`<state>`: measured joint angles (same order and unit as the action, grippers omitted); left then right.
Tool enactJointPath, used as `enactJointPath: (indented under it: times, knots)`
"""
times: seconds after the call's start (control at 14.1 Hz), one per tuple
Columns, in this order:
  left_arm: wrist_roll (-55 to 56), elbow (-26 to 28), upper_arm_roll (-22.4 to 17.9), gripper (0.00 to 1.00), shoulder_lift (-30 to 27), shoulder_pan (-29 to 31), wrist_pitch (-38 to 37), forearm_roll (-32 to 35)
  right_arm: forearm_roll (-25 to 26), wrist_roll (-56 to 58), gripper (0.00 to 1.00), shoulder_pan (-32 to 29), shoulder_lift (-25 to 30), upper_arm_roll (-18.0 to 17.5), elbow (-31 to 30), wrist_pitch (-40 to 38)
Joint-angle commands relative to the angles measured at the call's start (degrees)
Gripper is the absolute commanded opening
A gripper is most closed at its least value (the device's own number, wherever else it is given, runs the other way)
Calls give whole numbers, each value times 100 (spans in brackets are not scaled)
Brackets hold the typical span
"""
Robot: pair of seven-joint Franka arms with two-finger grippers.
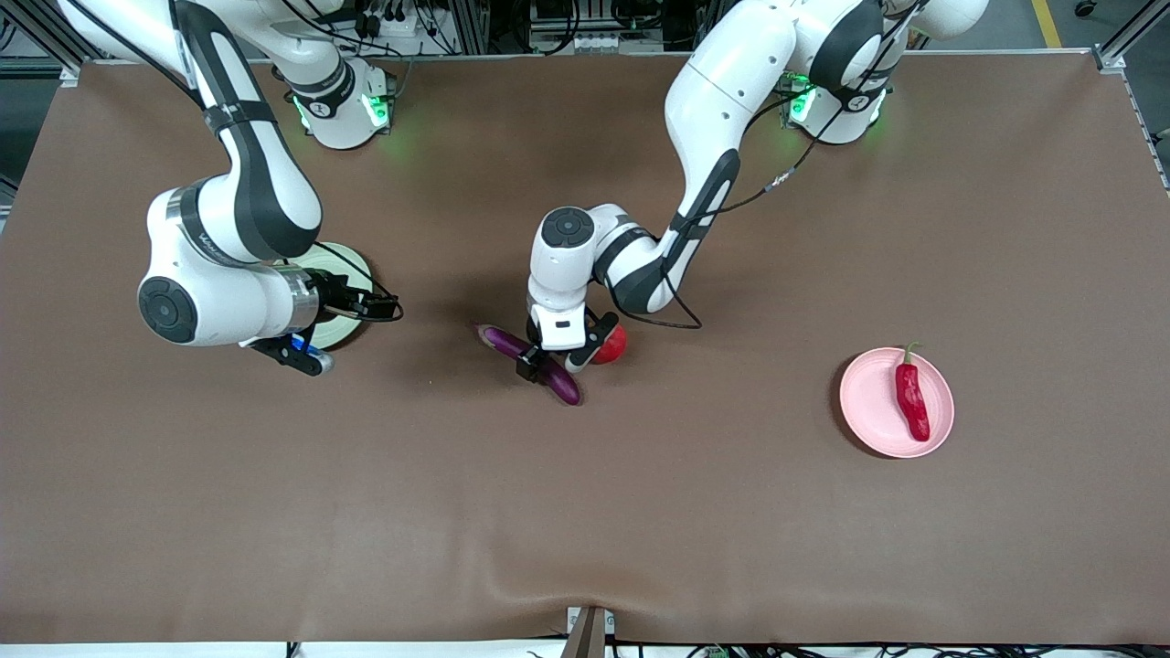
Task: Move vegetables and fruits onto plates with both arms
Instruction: 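Grasp the purple eggplant with the left gripper while the right gripper releases the peach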
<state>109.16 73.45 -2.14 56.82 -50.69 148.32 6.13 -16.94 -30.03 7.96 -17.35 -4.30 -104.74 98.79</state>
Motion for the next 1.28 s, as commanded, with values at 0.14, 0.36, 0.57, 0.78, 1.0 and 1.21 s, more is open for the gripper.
enactJointPath:
  times: [0.14, 0.36, 0.57, 0.78, 1.0, 1.21]
  knots:
    - [167, -174, -295, 0, -21, -178, -39, 99, -99, -713, 100, 302, -164, 35, 489, -115]
    - [158, -174, -418, 0, -504, -143, -565, 108, -151, -960, 100, 408, -234, 26, 682, -115]
    - [79, -174, -805, 0, -917, -126, -970, 125, -712, -1355, 100, 461, -392, 35, 980, -106]
    - [-674, -139, -841, 0, -1295, 49, -1654, 125, -775, -1996, 100, 864, -682, 35, 1402, -45]
    - [-1316, -60, -840, 0, -1708, 452, -2578, 108, -793, -2821, 100, 1312, -1173, 35, 1895, 322]
    - [-2360, 19, -814, 0, -1841, 1076, -2974, 108, -793, -3175, 100, 1690, -1429, 35, 1922, 1069]
